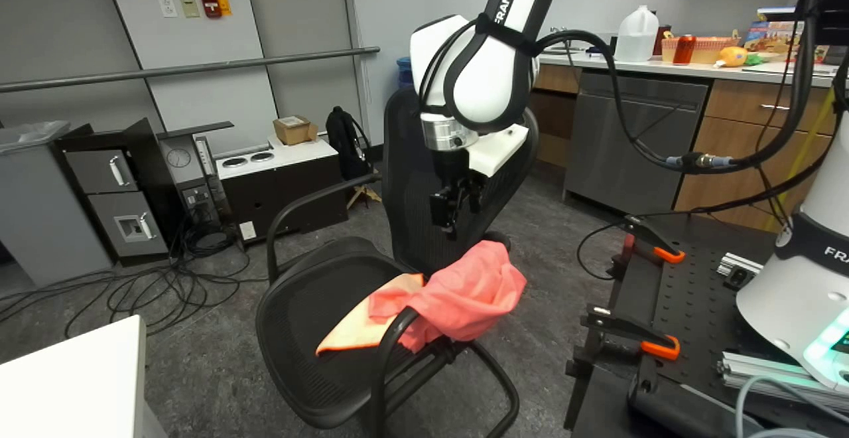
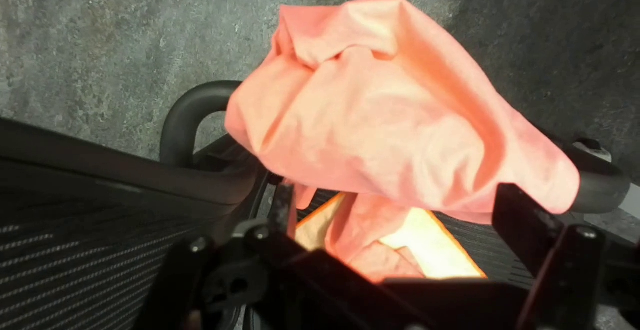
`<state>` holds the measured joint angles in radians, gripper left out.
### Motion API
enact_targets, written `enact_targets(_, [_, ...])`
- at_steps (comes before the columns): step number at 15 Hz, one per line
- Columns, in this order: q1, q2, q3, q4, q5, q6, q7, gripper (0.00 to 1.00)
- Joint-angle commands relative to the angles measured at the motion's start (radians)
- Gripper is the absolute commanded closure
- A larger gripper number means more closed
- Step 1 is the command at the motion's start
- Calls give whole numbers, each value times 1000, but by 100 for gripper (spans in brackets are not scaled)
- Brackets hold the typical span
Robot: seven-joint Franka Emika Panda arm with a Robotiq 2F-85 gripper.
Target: Move the sweatshirt from the armrest to the backrest of the chair
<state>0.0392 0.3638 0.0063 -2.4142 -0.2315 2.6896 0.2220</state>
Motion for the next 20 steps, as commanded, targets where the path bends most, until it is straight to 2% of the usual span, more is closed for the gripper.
enact_targets(1, [37,66,-32,6,22,56,4,0])
enact_targets(10, [68,221,-54,39,86,149,-5,0])
enact_targets(11, [69,233,-56,44,91,158,-7,4])
enact_targets(13, [68,252,-56,56,103,169,-16,29])
enact_targets(14, [68,260,-58,63,106,172,-19,29])
enact_targets(17, [48,265,-68,89,111,161,-44,55])
enact_targets(20, [42,256,-64,92,115,157,-53,74])
